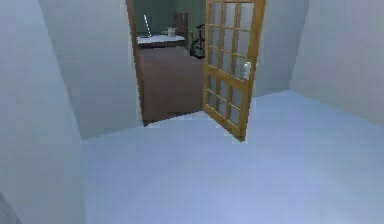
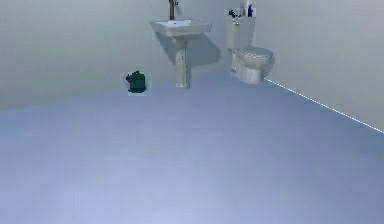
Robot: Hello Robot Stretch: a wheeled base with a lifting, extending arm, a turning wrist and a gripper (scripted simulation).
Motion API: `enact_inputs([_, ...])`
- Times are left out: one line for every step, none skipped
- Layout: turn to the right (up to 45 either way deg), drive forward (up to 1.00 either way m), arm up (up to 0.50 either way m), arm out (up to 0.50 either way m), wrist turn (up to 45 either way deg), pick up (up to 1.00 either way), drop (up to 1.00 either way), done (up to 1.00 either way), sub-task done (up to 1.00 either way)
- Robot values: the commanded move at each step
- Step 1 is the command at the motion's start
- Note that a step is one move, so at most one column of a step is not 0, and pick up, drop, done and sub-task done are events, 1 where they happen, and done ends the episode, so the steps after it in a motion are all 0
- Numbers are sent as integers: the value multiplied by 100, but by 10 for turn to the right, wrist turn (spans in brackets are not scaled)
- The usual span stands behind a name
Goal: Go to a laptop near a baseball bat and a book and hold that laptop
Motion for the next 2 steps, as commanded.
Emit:
enact_inputs([0,25,0,0,0,0,0,0,0])
enact_inputs([-30,0,0,0,0,0,0,0,0])
